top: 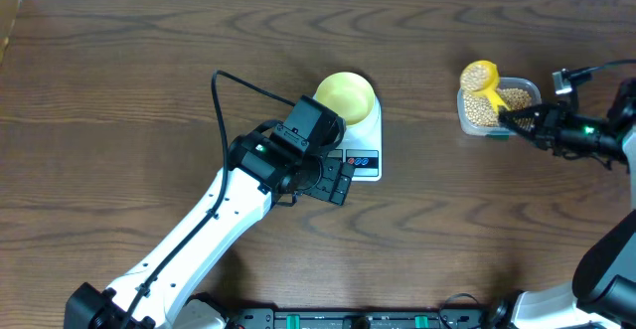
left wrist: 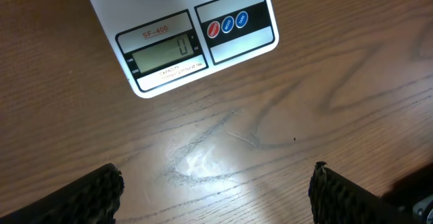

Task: Scoop item into bowl and weigh 50g on scale
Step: 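Scoop soybeans and lift the yellow scoop out of the tub with right, then carry the filled scoop left over the yellow bowl on the scale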

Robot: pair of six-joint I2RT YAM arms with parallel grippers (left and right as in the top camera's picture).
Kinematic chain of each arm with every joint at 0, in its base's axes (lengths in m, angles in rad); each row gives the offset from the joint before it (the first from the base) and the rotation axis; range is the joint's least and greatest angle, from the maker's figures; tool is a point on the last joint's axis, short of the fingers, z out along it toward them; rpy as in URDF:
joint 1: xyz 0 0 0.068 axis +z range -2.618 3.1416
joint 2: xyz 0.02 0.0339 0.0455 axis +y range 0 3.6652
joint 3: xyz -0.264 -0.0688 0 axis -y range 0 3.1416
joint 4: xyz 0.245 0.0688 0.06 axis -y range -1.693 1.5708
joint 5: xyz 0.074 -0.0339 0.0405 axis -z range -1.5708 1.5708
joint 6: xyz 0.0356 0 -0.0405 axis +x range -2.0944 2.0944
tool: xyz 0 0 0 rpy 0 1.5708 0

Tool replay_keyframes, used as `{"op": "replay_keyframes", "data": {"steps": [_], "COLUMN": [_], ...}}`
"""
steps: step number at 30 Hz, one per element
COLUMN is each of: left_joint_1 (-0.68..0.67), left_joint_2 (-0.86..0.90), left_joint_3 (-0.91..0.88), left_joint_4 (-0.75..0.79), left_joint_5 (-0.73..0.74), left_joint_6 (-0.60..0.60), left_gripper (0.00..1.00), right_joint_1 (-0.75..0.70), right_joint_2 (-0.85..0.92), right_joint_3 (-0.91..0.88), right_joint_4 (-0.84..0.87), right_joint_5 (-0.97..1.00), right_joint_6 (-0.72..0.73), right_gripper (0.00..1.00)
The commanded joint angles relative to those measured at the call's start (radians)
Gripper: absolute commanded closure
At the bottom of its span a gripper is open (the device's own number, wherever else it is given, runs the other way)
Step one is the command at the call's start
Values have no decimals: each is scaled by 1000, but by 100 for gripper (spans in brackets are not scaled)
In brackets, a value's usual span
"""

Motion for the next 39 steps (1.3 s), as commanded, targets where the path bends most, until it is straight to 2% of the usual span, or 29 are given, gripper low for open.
{"op": "replay_keyframes", "data": {"steps": [1,21,39], "left_joint_1": [-2,-2,-2], "left_joint_2": [-15,-15,-15], "left_joint_3": [2,2,2], "left_joint_4": [0,0,0], "left_joint_5": [-13,-13,-13], "left_joint_6": [21,21,21], "left_gripper": [9,10,10], "right_joint_1": [52,346,526], "right_joint_2": [6,6,7], "right_joint_3": [-2,140,147], "right_joint_4": [5,136,146], "right_joint_5": [-81,-9,64], "right_joint_6": [-21,163,208], "right_gripper": [99,99,99]}}
